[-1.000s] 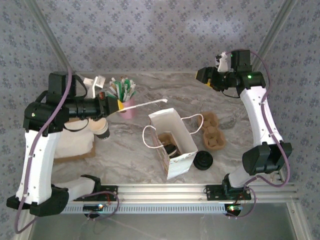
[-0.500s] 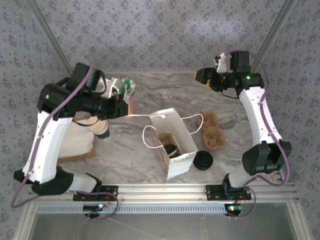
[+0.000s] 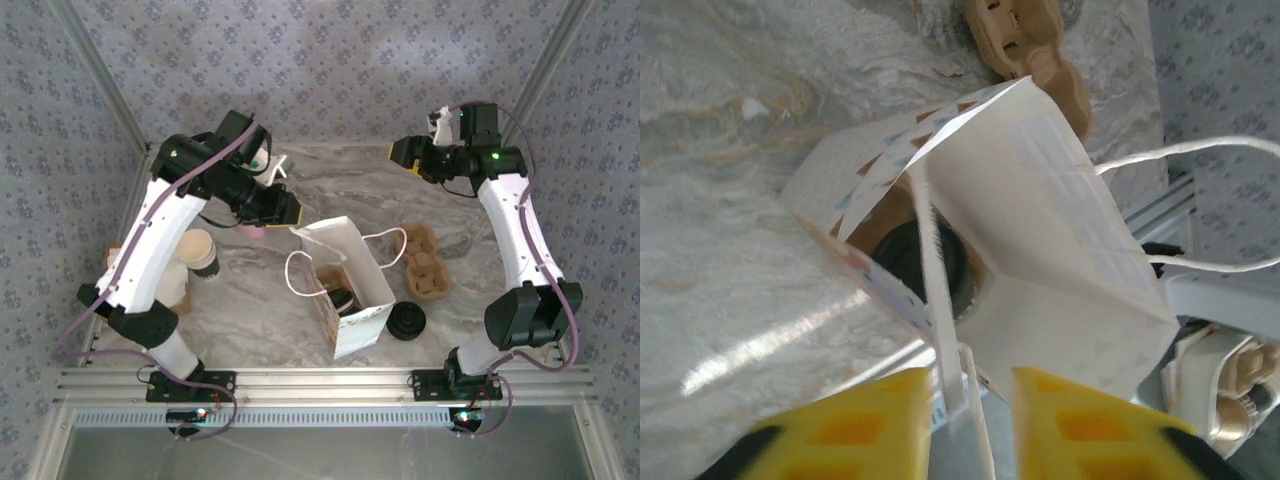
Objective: Pack the takeout coffee
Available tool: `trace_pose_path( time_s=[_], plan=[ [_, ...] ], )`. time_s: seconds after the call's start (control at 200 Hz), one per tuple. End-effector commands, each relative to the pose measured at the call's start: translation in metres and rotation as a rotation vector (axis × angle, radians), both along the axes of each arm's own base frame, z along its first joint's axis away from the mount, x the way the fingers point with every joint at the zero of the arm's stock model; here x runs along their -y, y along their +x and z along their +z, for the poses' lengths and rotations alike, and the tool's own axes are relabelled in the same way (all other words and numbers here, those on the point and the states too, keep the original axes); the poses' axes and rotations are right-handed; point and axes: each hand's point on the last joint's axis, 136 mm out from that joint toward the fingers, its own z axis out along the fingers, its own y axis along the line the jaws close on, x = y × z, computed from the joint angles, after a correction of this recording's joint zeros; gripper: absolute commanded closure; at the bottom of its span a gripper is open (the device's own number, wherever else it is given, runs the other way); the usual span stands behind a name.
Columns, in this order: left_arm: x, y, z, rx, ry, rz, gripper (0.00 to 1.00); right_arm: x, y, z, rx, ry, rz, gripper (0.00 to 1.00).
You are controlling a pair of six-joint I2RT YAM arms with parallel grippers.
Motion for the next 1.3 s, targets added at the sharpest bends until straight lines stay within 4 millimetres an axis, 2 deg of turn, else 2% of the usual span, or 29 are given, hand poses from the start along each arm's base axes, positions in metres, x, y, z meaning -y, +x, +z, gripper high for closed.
trace_pose_path(
  time_s=[0.0,0.095,0.2,0.34,0.515,0.565,0.58,0.63,0.954,1.294],
  plan=[
    [0.009,0.007,0.018,0.058,-0.062,-0.006,0.56,-0.005,0.001,-0.001,-0.002,0.018,0.016,0.37],
    [0.015,0.013,0.026,0.09,-0.092,0.0,0.49,-0.011,0.001,-0.002,-0.004,0.02,0.031,0.37],
    [0.005,0.021,0.037,0.147,-0.097,0.047,0.36,-0.014,0.001,-0.002,-0.004,0.016,0.04,0.37],
    [-0.026,0.033,0.047,0.217,-0.095,0.163,0.17,-0.016,0.001,-0.001,-0.002,0.015,0.05,0.37],
    [-0.071,0.041,0.044,0.271,-0.095,0.321,0.01,-0.026,0.005,0.002,0.0,0.014,0.069,0.34],
    [-0.084,0.042,0.045,0.287,-0.11,0.369,0.0,-0.032,0.006,0.005,0.005,0.013,0.084,0.33],
    [-0.088,0.043,0.035,0.267,-0.099,0.384,0.01,-0.034,0.007,0.005,0.005,0.014,0.089,0.33],
    [-0.102,0.045,0.028,0.257,-0.102,0.435,0.0,-0.042,0.008,0.007,0.007,0.014,0.104,0.31],
    [-0.184,0.045,-0.006,0.261,-0.105,0.742,0.01,-0.088,0.014,0.019,0.037,-0.012,0.191,0.25],
    [-0.241,0.043,-0.047,0.201,-0.12,0.979,0.01,-0.13,0.016,0.022,0.055,-0.028,0.277,0.24]
  ],
)
